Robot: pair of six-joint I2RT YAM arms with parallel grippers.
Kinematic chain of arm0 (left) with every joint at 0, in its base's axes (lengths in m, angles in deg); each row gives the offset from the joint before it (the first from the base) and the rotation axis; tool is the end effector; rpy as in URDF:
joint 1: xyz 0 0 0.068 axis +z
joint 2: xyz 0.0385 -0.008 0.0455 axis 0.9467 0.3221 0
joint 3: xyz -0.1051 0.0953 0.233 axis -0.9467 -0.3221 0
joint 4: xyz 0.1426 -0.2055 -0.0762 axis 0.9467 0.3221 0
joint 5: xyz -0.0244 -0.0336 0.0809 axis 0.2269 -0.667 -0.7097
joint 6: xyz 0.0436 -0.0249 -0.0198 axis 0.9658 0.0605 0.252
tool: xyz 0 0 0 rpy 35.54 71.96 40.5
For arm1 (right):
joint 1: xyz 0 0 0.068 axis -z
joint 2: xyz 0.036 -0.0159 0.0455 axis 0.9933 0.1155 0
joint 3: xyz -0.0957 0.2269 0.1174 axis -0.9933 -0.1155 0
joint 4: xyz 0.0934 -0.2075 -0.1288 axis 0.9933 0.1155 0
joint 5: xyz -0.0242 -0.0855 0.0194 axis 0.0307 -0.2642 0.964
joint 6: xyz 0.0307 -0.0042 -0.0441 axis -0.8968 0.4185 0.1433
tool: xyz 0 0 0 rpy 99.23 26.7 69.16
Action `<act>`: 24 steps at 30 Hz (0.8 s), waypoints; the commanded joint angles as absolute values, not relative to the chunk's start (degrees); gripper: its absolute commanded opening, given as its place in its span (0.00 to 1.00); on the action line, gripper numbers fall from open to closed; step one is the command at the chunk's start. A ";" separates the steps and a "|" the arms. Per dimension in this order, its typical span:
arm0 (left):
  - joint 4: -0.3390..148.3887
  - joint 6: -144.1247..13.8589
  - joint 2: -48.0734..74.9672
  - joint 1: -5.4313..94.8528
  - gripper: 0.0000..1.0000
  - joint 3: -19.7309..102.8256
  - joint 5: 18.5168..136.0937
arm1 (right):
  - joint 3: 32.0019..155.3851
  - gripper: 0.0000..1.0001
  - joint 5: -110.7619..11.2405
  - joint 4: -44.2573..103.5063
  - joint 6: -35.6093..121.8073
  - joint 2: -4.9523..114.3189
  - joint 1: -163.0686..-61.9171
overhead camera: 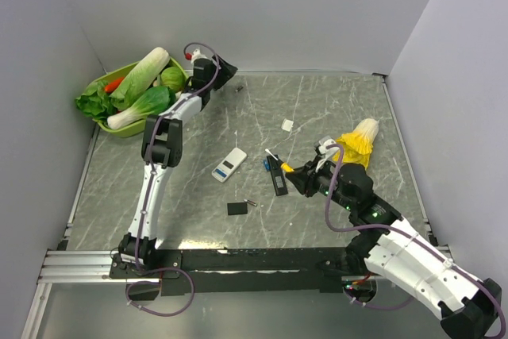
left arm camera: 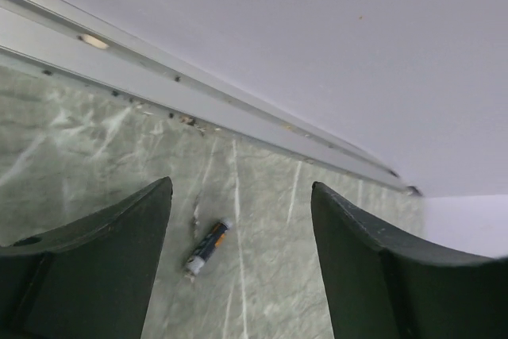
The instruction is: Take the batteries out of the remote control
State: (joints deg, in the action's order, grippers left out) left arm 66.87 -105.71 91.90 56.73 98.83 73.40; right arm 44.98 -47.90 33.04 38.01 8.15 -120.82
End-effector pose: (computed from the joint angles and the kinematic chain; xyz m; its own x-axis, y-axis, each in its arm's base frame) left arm 0.5905 -0.1553 0.1545 -0.4082 -0.7079 -0.5765 -0.0032 0.6326 -0.7745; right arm 0.1237 0.1021 0.2682 -0.3069 0.0212 -0.9515 -0.6795 0.6952 0.2346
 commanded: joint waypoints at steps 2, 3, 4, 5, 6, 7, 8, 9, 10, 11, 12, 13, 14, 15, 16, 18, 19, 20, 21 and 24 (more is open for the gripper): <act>58.39 -114.88 96.94 56.71 0.75 103.41 78.71 | 49.08 0.00 -49.05 33.60 38.58 6.56 -120.63; 58.11 -115.51 97.30 56.88 0.75 103.32 79.06 | 49.00 0.00 -49.40 33.51 38.49 6.47 -120.63; 58.02 -115.95 97.65 56.80 0.74 102.98 79.32 | 48.74 0.00 -49.40 33.42 38.57 6.39 -120.63; 57.68 -115.96 97.65 56.80 0.74 102.54 79.24 | 48.65 0.00 -49.58 33.42 38.58 6.47 -120.63; 57.50 -115.96 97.39 56.80 0.74 101.66 78.98 | 48.65 0.00 -49.49 33.34 38.58 6.56 -120.63; 57.23 -115.87 97.21 56.88 0.74 101.22 79.06 | 48.56 0.00 -49.40 33.25 38.58 6.74 -120.63; 57.06 -115.78 97.12 56.88 0.74 100.95 79.24 | 48.47 0.00 -49.49 32.90 38.58 6.91 -120.63; 57.06 -115.61 96.95 56.97 0.75 100.52 79.41 | 48.38 0.00 -49.40 32.72 38.58 7.09 -120.63; 57.06 -115.26 96.77 56.97 0.74 100.25 79.59 | 48.29 0.00 -49.23 32.46 38.58 7.44 -120.63; 57.06 -114.90 96.68 56.97 0.74 100.07 79.68 | 48.29 0.00 -49.23 32.20 38.58 7.61 -120.63; 57.32 -114.73 96.51 56.97 0.74 99.64 79.77 | 48.29 0.00 -49.14 32.11 38.58 7.79 -120.63; 57.32 -114.64 96.33 56.97 0.75 99.37 80.03 | 48.29 0.00 -49.05 32.11 38.58 8.14 -120.63; 57.06 -114.81 96.24 57.06 0.74 99.11 80.38 | 48.29 0.00 -48.97 31.84 38.58 8.23 -120.63; 56.36 -114.90 95.90 57.15 0.74 98.15 80.73 | 48.21 0.00 -48.88 31.84 38.58 8.41 -120.72; 55.83 -115.51 95.72 57.32 0.73 97.53 81.69 | 48.12 0.00 -48.96 31.84 38.49 8.41 -120.63; 55.04 -115.60 94.49 57.59 0.73 96.39 83.45 | 47.94 0.00 -49.05 32.02 38.58 8.32 -120.55; 55.03 -114.91 93.96 57.67 0.74 96.12 84.15 | 47.86 0.00 -49.05 32.10 38.58 8.15 -120.63; 55.21 -114.47 92.13 57.85 0.74 95.25 84.60 | 47.77 0.00 -49.05 32.19 38.58 7.97 -120.63; 55.30 -113.68 90.81 57.94 0.75 94.28 84.51 | 47.77 0.00 -48.97 32.19 38.58 7.79 -120.72; 53.81 -111.66 84.48 58.64 0.76 88.75 83.20 | 47.85 0.00 -48.35 32.37 38.40 7.53 -120.63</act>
State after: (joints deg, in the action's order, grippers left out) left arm 55.81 -114.44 94.42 57.74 93.47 82.39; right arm 46.24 -48.76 34.22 38.25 8.50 -120.82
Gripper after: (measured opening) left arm 0.755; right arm 0.282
